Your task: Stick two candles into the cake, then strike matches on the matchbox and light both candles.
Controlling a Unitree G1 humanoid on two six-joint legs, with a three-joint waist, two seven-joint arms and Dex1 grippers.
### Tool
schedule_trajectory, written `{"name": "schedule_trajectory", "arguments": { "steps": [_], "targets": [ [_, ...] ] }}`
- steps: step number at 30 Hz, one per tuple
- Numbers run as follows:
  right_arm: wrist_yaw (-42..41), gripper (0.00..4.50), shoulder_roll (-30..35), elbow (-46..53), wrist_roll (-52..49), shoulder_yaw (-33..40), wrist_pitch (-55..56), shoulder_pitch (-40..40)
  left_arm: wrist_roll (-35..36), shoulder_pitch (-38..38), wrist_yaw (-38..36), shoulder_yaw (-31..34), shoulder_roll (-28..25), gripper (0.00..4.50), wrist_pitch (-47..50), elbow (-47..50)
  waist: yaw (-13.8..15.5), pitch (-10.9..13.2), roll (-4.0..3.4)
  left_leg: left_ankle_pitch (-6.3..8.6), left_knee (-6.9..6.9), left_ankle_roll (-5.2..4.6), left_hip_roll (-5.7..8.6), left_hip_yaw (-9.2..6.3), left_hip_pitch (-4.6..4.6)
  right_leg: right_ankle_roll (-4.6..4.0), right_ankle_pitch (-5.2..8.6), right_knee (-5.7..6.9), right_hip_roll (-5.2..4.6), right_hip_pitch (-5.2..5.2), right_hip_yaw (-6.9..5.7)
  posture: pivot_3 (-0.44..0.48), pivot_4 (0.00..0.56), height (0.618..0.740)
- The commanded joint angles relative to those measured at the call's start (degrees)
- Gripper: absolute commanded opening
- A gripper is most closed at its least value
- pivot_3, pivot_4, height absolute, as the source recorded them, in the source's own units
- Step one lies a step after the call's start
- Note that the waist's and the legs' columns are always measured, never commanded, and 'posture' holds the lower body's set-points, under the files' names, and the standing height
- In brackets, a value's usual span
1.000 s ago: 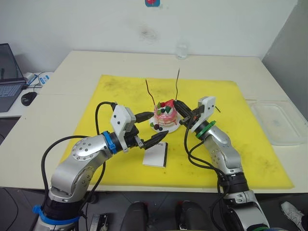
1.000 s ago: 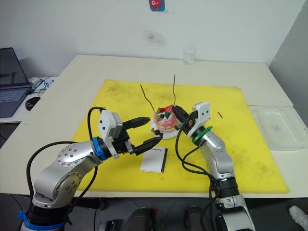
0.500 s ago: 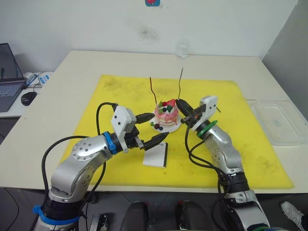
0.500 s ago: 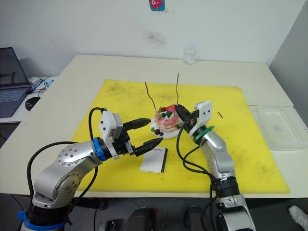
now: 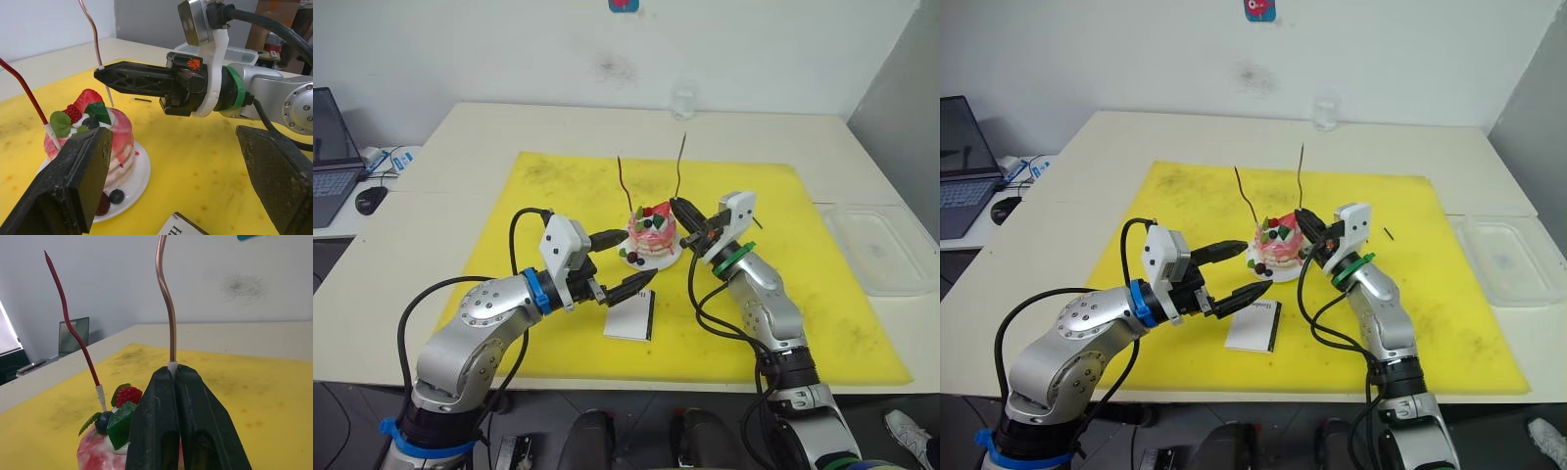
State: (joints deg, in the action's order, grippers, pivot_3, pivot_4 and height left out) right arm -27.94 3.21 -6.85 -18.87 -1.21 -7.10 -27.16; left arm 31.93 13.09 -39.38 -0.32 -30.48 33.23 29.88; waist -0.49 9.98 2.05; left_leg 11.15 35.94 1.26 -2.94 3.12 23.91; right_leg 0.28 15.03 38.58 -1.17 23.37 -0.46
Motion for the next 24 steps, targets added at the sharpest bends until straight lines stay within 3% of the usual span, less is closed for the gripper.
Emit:
{"name": "schedule_trajectory", "arguments": {
  "steps": [1,24],
  "targets": [
    [-0.54,0.03,-0.15,1.82,-0.58,0.02,0.19,0.32,1.13,0.3,-0.04,1.04,-0.46,4.5,-0.31,2.54,0.0,0.0,0.0,0.0,0.0,0.0,0.0,0.0,0.0,0.0,0.0,0.0,0.0,0.0,0.0,0.0,0.15,0.74],
    [1.89,0.03,-0.12,-0.32,-0.17,1.32,0.55,2.12,1.46,0.07,0.25,1.05,-0.79,4.5,-0.2,3.02,0.0,0.01,0.0,0.0,-0.03,0.01,0.0,0.0,0.02,-0.01,0.0,-0.05,-0.03,0.01,0.01,0.0,0.15,0.74]
  ]
}}
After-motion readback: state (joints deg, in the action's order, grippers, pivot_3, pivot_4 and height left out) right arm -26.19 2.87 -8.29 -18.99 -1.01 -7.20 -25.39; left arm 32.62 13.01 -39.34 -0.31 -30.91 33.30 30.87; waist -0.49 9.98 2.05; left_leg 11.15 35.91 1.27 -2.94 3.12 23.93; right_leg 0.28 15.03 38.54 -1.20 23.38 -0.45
